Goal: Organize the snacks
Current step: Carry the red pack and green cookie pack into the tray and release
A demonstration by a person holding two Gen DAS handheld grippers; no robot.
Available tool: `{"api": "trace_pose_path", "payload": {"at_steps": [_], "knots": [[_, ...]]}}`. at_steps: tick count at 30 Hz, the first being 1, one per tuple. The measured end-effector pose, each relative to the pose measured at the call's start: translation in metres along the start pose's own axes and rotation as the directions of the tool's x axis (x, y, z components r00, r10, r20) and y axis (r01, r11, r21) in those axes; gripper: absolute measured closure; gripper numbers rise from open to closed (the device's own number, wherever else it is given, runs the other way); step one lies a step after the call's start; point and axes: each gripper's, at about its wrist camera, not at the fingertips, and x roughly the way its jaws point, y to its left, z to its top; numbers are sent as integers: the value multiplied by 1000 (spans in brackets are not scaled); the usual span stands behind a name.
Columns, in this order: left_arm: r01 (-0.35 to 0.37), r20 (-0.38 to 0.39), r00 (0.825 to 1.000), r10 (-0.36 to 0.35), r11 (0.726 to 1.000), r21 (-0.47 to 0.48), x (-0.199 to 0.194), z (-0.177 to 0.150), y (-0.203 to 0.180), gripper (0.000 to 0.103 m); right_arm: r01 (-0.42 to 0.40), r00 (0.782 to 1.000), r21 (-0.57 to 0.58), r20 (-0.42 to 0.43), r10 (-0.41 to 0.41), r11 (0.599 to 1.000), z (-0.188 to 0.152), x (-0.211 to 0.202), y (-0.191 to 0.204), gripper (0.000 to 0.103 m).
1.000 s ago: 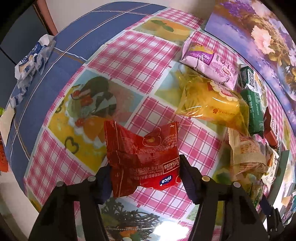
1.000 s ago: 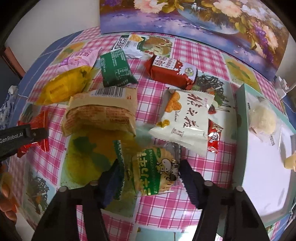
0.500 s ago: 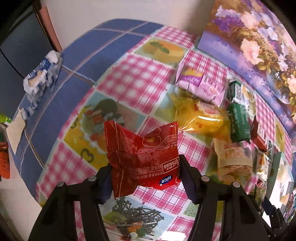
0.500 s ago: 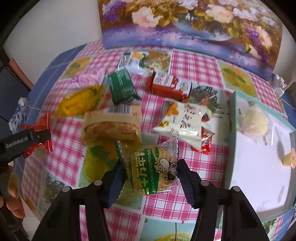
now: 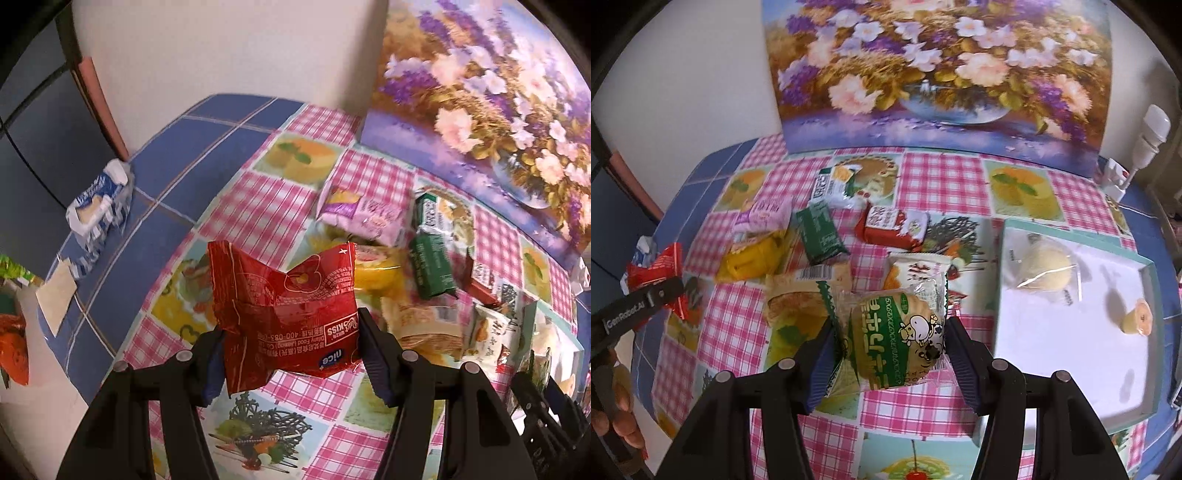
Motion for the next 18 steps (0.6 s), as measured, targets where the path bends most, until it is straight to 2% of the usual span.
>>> {"api": "trace_pose_path", "payload": {"at_steps": [10, 18], "knots": [[19, 67, 997, -24, 997, 76, -32, -2, -39, 39, 42, 999, 97, 15, -44, 994, 7, -11, -47, 43], [54, 86, 994, -68, 987, 152, -47, -9, -84, 39, 107, 992, 216, 45, -119, 971, 9, -30, -109, 43]]}}
